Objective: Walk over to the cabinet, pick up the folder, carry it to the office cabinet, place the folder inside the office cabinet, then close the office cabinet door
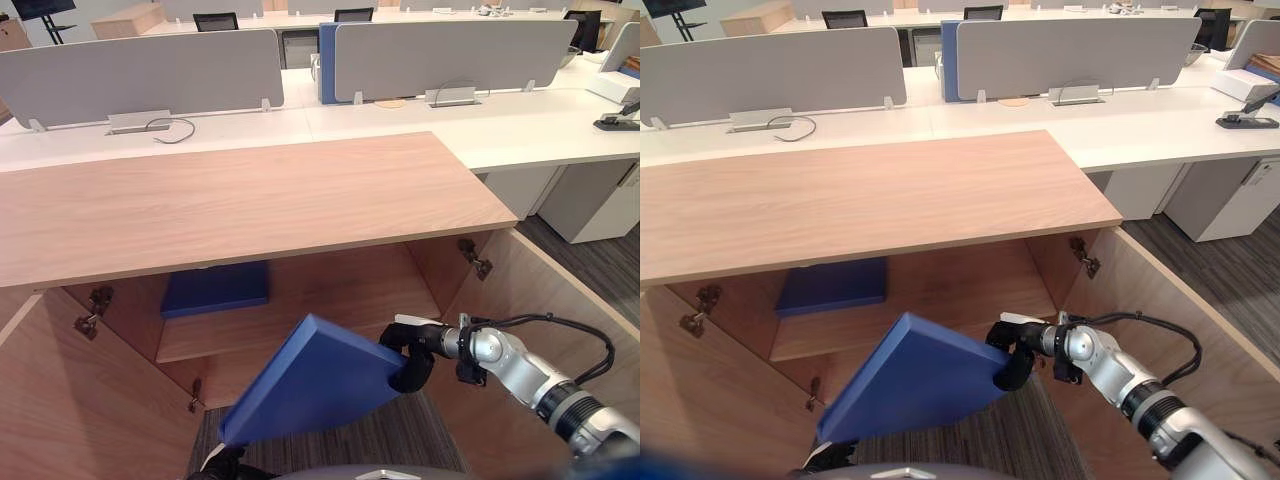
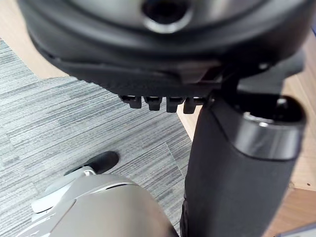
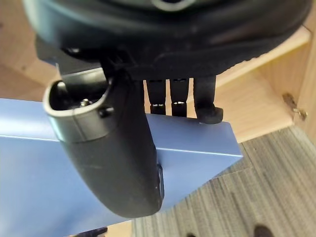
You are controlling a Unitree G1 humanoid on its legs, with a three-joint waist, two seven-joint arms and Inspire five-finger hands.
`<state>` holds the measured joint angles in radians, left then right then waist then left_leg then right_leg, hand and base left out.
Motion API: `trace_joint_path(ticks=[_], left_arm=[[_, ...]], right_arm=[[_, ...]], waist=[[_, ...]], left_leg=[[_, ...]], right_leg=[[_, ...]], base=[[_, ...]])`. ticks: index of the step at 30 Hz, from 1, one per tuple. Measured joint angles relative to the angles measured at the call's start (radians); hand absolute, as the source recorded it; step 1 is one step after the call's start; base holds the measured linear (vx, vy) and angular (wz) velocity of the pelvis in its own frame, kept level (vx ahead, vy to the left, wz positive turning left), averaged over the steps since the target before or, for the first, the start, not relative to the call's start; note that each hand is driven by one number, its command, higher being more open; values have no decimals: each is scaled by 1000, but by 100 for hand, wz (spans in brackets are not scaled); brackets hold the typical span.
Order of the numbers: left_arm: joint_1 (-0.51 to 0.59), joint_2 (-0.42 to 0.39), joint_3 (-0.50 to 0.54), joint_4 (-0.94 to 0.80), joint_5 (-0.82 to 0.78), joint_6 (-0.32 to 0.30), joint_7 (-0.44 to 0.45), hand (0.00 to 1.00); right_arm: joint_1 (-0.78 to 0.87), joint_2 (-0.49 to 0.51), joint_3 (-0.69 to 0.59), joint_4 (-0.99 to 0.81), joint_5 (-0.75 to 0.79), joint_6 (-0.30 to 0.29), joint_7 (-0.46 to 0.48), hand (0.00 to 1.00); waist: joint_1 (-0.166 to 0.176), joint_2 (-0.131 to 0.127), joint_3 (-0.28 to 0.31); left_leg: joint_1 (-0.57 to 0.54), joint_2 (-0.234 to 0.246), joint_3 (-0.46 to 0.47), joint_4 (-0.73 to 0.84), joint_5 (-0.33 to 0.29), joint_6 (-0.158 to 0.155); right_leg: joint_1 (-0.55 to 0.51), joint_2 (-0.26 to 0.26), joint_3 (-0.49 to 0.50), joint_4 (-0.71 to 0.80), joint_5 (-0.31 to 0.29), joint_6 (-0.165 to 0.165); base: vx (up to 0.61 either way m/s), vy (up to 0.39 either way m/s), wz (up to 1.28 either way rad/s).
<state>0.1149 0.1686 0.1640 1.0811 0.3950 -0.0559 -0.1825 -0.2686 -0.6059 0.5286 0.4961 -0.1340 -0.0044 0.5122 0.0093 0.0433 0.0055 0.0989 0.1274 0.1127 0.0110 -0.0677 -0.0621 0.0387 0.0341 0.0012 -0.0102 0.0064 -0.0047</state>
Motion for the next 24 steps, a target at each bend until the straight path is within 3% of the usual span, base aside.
trace_joint_path(ticks=[3, 6, 8, 11, 14, 17, 19, 21, 24], left_arm=[[-1, -19, 12, 4, -88, 23, 15, 100], [11, -52, 69, 13, -216, 67, 67, 100], [25, -75, 118, 15, -293, 87, 90, 100], [27, -92, 163, 15, -350, 91, 93, 100], [23, -101, 195, 14, -387, 92, 90, 100], [11, -119, 248, -4, -407, 89, 89, 100], [-14, -133, 276, -9, -427, 89, 90, 100], [-62, -145, 293, -23, -450, 87, 93, 100], [-92, -163, 295, -56, -478, 87, 122, 100]], right_arm=[[1, 160, -164, 247, 187, 57, -133, 0], [-23, 291, -275, 409, 523, 105, -316, 0], [-46, 339, -281, 470, 765, 110, -378, 0], [-87, 389, -316, 543, 899, 117, -411, 0], [-151, 413, -320, 621, 920, 146, -415, 0], [-190, 448, -366, 628, 911, 159, -422, 0], [-214, 469, -408, 617, 924, 163, -446, 0], [-243, 498, -454, 513, 1042, 164, -486, 0], [-271, 558, -512, 350, 1243, 123, -510, 0]], waist=[[10, 15, 10], [23, 24, 20], [35, 26, 30], [41, 25, 47], [50, 31, 77], [69, 35, 124], [80, 34, 157], [94, 33, 221], [96, 36, 257]], left_leg=[[-2, -2, -8, -2, 1, 2], [-16, -2, -23, -2, 4, 1], [-19, -2, -33, -2, 6, 1], [-30, -8, -57, -3, 16, 3], [-37, -18, -76, -5, 30, 6], [-87, -28, -90, 24, 37, 9], [-145, -36, -110, 81, 28, 13], [-248, -58, -135, 228, -12, 20], [-378, -71, -142, 398, -67, 29]], right_leg=[[-3, -2, -7, 8, -5, 3], [-9, -3, -22, 8, -5, 3], [-8, -4, -30, 8, -5, 3], [-7, -11, -56, 8, -5, 4], [-9, -23, -76, 20, -7, 7], [-56, -39, -92, 68, -17, 13], [-113, -61, -119, 154, -56, 15], [-212, -98, -149, 322, -126, 15], [-324, -128, -165, 487, -193, 15]], base=[[-9, 19, 8], [6, 5, 13], [9, 7, 14], [-24, 11, 26], [-75, 30, 21], [-126, 27, 20], [-179, 21, 41], [-197, 36, 49], [-166, 0, 37]])
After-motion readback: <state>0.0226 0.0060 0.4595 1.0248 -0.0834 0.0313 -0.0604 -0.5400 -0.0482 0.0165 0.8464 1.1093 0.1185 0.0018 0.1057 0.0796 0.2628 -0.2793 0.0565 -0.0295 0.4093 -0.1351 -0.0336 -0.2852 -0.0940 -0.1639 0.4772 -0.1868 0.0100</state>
